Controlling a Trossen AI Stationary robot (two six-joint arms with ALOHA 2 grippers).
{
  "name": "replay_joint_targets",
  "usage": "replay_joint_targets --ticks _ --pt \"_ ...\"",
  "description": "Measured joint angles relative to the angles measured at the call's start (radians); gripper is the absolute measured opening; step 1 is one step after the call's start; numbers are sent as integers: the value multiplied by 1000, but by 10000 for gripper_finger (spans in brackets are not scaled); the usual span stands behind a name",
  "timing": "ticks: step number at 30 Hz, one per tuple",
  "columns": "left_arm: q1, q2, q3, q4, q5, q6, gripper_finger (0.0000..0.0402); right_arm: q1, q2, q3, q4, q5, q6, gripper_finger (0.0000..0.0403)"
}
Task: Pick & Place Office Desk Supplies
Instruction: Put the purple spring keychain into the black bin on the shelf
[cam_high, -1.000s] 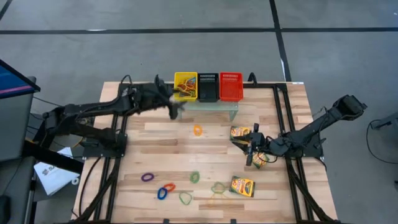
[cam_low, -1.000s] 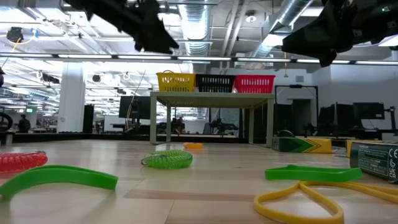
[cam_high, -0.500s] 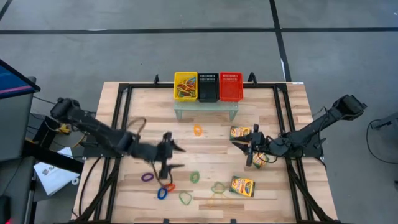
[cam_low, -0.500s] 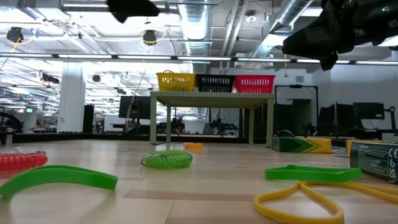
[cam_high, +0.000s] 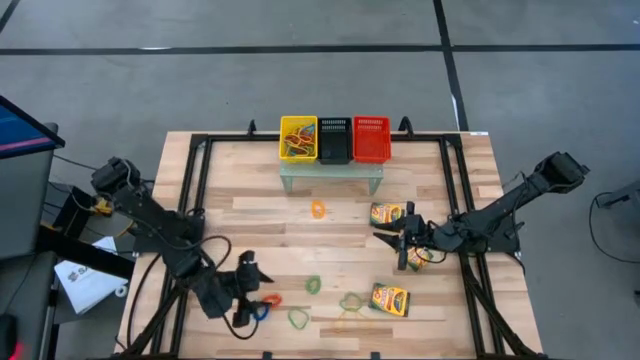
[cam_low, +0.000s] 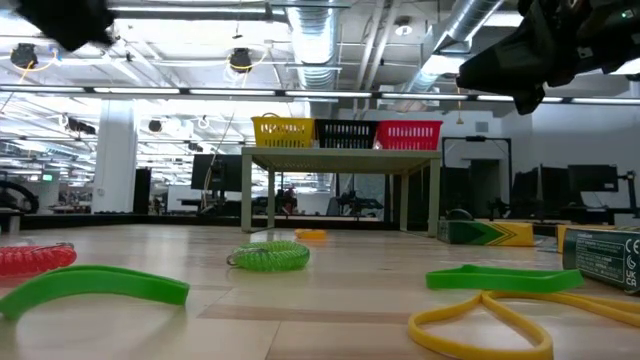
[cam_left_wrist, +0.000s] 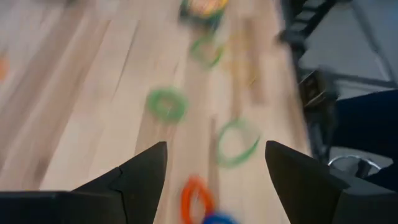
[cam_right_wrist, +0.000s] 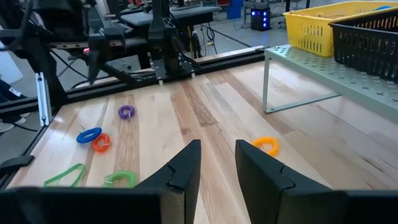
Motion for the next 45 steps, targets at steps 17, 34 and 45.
replay_joint_targets --ticks 17,34,45 --pt "-185 44 -1 -448 19 -540 265 0 0 0 -57 0 34 98" --pt "-185 261 -1 -441 83 -619 265 0 0 0 -57 -4 26 98" --pt "-185 254 -134 -217 145 -623 195 0 0 0 -57 -4 26 98"
